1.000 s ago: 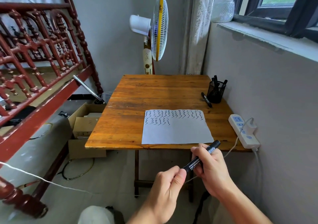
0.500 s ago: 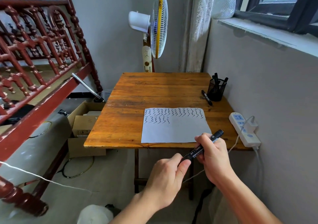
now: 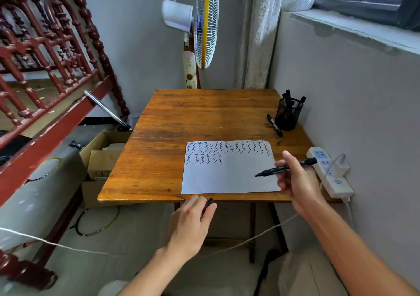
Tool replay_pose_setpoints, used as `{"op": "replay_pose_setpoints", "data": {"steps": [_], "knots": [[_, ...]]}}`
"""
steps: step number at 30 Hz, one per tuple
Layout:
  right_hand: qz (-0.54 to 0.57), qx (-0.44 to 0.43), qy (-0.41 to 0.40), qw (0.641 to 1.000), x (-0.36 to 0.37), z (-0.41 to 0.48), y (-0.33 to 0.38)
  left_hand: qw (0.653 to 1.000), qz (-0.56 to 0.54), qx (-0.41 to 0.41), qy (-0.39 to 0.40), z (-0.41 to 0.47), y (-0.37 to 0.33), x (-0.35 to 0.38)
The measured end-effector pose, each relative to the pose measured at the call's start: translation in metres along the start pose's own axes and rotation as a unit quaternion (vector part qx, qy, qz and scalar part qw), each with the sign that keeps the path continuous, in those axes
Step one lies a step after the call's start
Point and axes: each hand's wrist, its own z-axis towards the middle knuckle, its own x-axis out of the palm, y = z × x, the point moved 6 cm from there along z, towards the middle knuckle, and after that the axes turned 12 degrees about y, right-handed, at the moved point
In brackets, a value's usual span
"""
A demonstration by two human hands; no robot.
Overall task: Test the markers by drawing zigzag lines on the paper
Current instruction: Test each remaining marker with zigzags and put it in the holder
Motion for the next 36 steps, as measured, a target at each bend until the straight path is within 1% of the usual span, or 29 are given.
{"op": "replay_pose_setpoints", "data": {"steps": [2,6,10,12,22,25,36], "knots": [[-0.013,-0.001,0.000,1.000,0.013,0.018,-0.006,1.000,0.021,-0.012,0.001,0.024,0.009,0.008],[-0.033,-0.020,-0.026,0.999,0.038,0.064,-0.015,0.997,0.076,-0.034,-0.004,0.067,0.028,0.027],[-0.072,-0.047,-0.022,0.996,0.062,0.105,-0.026,0.986,0.160,-0.043,-0.027,0.080,0.040,0.042],[-0.096,-0.059,-0.015,0.993,0.072,0.120,-0.033,0.982,0.178,-0.042,-0.046,0.079,0.043,0.045],[-0.180,-0.100,-0.020,0.978,0.081,0.140,-0.051,0.975,0.203,-0.027,-0.089,0.078,0.044,0.048],[-0.180,-0.103,-0.028,0.978,0.079,0.140,-0.050,0.975,0.202,-0.028,-0.086,0.078,0.043,0.048],[-0.191,-0.109,-0.018,0.975,0.072,0.135,-0.054,0.977,0.196,-0.032,-0.078,0.078,0.043,0.047]]}}
